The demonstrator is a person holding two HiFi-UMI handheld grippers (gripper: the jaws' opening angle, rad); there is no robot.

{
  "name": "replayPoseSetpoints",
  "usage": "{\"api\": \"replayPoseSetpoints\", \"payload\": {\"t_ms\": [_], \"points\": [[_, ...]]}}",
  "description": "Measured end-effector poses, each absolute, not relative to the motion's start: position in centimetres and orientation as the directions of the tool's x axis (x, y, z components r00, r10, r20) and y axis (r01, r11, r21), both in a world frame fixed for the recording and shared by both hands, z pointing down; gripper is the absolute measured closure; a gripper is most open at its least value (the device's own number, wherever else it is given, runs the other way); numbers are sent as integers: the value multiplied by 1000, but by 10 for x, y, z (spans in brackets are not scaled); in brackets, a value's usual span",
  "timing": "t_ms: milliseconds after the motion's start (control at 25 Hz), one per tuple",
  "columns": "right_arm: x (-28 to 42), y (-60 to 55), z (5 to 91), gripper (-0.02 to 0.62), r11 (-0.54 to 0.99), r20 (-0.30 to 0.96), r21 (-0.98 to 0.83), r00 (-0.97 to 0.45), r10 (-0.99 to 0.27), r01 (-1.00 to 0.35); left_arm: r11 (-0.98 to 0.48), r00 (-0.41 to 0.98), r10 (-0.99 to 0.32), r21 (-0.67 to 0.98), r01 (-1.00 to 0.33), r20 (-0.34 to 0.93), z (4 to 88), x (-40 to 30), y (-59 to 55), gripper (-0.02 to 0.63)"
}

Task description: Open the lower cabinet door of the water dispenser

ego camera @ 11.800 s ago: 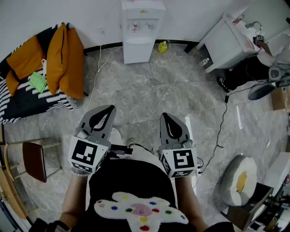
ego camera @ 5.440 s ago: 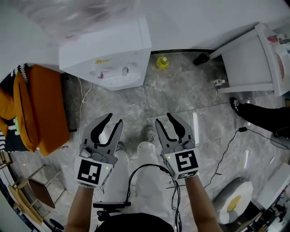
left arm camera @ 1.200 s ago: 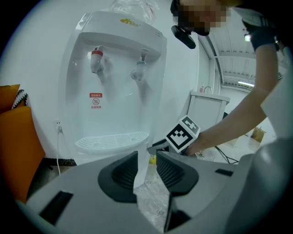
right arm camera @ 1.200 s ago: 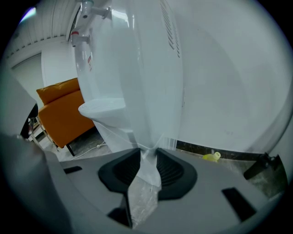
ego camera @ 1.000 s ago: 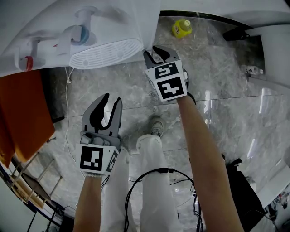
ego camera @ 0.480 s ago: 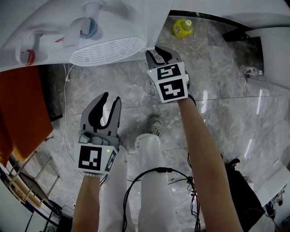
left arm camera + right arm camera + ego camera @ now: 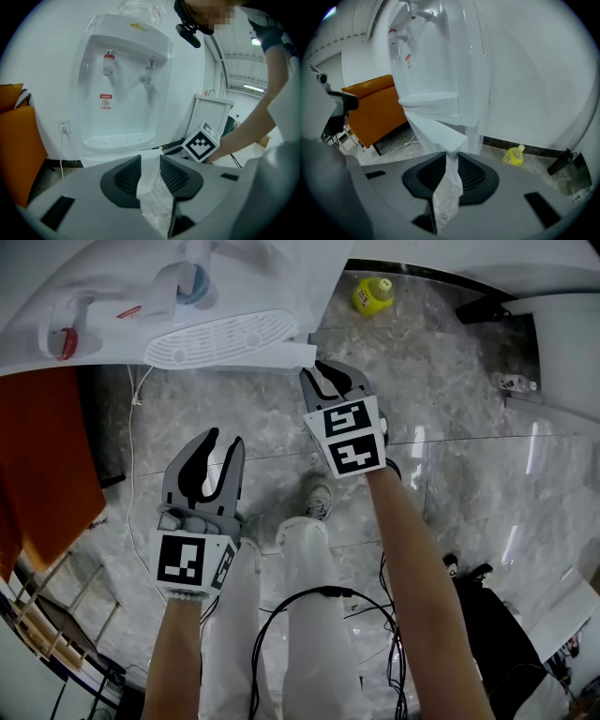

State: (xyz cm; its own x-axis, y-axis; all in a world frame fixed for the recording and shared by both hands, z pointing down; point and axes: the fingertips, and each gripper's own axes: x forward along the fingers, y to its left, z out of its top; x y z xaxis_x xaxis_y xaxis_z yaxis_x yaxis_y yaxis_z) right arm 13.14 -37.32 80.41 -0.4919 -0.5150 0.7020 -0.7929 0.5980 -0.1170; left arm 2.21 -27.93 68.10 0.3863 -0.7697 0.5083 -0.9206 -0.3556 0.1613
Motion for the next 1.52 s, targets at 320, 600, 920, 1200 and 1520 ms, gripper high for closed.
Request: {"api": "replayPoseSetpoints", "payload": {"t_ms": [320, 600, 920, 1200, 1520], "points": [[126, -338, 803, 523, 635, 722, -140, -517, -460, -760, -352, 387, -757, 170, -920, 526, 682, 16, -267, 482], [118, -306, 803, 527, 651, 734, -160, -530, -424, -742, -353, 393, -745, 181, -918, 539, 686, 11, -259, 482], [108, -280, 805, 529, 681, 740, -177, -552, -384, -710, -311, 364, -752, 191, -931, 550, 694, 0, -249, 482], [108, -279, 805, 532, 702, 746, -168, -555, -368, -692, -299, 364, -738, 208, -931, 569, 702, 9, -247, 463], [110, -274, 809, 591, 715, 748, -175, -563, -350, -677, -238, 356, -727, 272, -933, 588, 711, 32, -256, 413]]}}
